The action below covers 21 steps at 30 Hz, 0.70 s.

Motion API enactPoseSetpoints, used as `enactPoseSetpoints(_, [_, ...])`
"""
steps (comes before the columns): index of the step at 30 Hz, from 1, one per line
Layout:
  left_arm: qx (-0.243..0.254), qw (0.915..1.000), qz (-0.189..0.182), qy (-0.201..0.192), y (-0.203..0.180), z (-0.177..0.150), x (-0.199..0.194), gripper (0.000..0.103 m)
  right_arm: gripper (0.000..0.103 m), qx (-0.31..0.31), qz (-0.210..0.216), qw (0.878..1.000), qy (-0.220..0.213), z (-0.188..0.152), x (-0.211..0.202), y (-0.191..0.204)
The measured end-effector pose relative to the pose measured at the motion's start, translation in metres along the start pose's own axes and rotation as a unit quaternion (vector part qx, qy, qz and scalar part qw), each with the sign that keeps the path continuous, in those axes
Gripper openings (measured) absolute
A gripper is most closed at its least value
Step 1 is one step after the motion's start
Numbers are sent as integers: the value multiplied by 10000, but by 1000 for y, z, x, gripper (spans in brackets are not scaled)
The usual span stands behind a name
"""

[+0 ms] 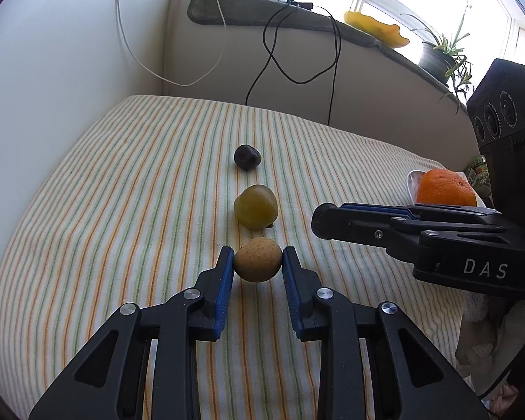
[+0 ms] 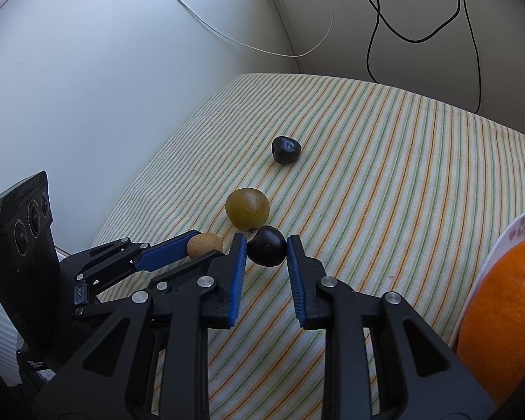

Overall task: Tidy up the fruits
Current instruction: 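Grasp a dark plum with the right tool while the left tool grasps a brown kiwi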

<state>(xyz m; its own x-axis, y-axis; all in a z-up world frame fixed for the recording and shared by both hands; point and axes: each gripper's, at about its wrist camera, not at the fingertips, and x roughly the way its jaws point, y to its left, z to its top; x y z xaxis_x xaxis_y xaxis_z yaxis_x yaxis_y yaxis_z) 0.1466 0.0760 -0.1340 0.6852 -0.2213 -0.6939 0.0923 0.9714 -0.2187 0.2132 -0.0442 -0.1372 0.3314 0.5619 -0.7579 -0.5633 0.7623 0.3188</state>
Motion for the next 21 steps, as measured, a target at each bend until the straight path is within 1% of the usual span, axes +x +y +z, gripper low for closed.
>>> enactPoseSetpoints(12, [145, 9993, -202, -265, -32, -3, -33, 26, 25, -95, 25, 9992, -398, -14, -55, 0])
enactPoseSetpoints(21, [356, 9978, -422, -379, -66, -5, -46, 26, 25, 22, -52, 9978, -653, -27, -94, -10])
